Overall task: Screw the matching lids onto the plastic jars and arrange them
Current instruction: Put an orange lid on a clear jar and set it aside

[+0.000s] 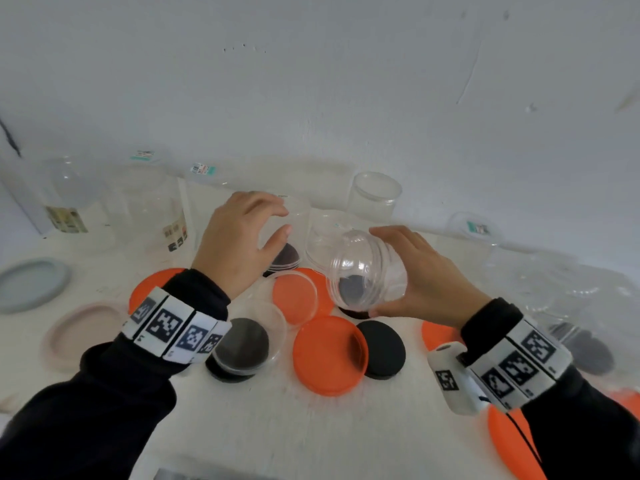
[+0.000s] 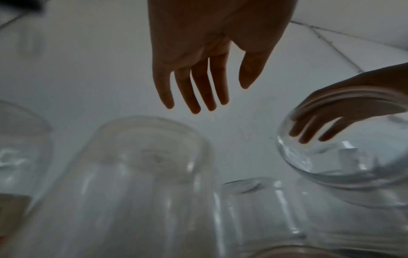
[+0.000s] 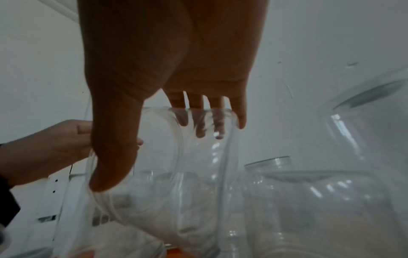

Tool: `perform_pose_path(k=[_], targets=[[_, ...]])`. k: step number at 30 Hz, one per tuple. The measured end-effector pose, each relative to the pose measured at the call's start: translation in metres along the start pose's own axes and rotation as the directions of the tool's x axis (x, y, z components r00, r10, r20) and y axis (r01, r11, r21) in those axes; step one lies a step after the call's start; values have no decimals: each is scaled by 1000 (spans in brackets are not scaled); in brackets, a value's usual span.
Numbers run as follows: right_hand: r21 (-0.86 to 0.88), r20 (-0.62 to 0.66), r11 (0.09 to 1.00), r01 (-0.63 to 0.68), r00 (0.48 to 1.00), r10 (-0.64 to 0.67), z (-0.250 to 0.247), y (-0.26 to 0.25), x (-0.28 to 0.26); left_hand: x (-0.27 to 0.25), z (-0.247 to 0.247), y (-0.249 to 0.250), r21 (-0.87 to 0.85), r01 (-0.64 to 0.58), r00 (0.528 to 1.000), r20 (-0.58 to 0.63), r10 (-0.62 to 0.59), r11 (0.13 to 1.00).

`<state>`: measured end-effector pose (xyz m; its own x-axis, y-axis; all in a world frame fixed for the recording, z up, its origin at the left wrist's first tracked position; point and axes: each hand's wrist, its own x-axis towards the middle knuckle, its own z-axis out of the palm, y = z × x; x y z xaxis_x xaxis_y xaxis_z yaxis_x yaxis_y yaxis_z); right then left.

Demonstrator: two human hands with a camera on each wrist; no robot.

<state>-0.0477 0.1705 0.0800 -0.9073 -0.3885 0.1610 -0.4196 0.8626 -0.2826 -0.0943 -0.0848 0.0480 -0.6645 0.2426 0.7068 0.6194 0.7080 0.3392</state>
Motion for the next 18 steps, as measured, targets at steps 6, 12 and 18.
perform_pose_path(k=[6, 12, 18], targets=[[65, -141, 987, -145, 978, 153, -7, 14, -58, -35, 22, 46, -222, -119, 925, 330, 189, 968], [202, -111, 941, -271, 948, 297, 8, 32, -116, -51, 49, 64, 85, -141, 555, 832, 7, 986], [379, -105, 868, -320, 917, 384, 28, 40, -155, -59, 61, 76, 202, -157, 412, 903, -121, 967]])
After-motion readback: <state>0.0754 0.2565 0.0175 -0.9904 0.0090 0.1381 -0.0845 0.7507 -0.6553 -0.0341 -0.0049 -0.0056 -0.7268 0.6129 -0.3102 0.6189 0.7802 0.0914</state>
